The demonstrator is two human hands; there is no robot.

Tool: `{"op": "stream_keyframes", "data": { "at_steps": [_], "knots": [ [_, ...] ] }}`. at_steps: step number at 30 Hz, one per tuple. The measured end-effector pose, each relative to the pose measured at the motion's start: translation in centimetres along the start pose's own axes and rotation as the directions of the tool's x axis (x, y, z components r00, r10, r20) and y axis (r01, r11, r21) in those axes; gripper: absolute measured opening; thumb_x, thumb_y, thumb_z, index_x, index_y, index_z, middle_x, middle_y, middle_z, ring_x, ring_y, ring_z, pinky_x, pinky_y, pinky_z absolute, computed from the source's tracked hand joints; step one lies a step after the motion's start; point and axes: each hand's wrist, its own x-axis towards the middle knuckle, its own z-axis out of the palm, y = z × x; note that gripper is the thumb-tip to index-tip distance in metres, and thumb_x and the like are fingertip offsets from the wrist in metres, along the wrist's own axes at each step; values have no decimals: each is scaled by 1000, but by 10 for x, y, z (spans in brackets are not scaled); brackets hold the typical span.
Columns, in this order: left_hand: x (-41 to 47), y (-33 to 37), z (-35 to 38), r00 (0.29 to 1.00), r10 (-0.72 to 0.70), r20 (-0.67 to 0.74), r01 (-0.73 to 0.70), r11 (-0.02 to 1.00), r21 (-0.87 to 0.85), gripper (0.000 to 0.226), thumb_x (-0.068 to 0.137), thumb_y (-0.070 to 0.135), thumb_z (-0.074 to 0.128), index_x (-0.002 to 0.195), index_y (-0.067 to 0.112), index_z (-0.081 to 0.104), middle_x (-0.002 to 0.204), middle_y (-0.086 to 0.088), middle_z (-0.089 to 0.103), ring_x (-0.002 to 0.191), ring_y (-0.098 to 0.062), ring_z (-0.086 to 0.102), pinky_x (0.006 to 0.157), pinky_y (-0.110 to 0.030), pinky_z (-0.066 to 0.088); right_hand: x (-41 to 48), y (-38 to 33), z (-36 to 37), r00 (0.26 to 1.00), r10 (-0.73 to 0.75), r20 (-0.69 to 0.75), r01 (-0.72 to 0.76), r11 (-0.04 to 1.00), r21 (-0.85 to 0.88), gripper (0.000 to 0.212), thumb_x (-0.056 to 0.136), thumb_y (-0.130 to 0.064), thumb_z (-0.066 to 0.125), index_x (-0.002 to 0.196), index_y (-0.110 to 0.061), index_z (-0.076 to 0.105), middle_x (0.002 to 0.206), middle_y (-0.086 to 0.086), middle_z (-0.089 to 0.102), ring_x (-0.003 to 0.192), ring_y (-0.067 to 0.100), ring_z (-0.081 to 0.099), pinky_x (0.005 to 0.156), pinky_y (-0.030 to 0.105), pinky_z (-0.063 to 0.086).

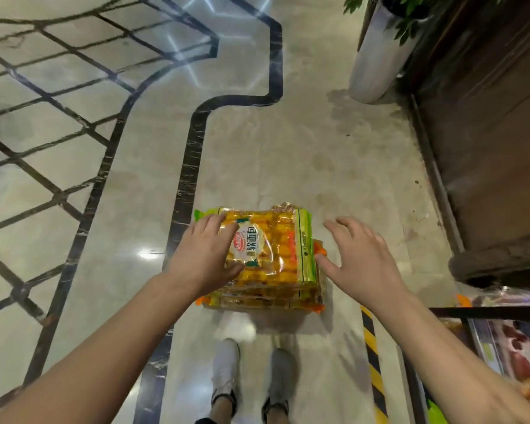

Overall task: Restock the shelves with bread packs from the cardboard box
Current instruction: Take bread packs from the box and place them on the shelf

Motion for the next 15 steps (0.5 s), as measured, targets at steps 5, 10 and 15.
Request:
{"op": "stream_keyframes", "data": {
  "at_steps": [5,10,15],
  "knots": [
    [36,-23,63,998,-4,58,1,999,49,81,86,59,67,153,23,37,160,-12,33,147,-34,29,119,-47,30,39,14,65,999,1,36,0,1000,-19,67,93,-51,59,151,-19,46,150,10,47,139,29,44,113,45,33],
    [59,-43,111,993,0,114,-5,999,46,85,85,55,72,153,20,35,160,-14,33,146,-35,31,117,-49,32,66,29,119,999,5,40,-4,1000,-23,66,93,-51,61,150,-19,47,150,11,47,140,30,43,114,46,32],
    [76,-61,133,988,-32,153,39,998,-43,87,85,59,69,155,23,32,161,-13,31,148,-35,29,117,-49,32,83,40,149,1000,3,11,-3,1000,-14,65,93,-50,63,148,-17,50,151,12,47,140,32,44,115,48,31]
  ]
}}
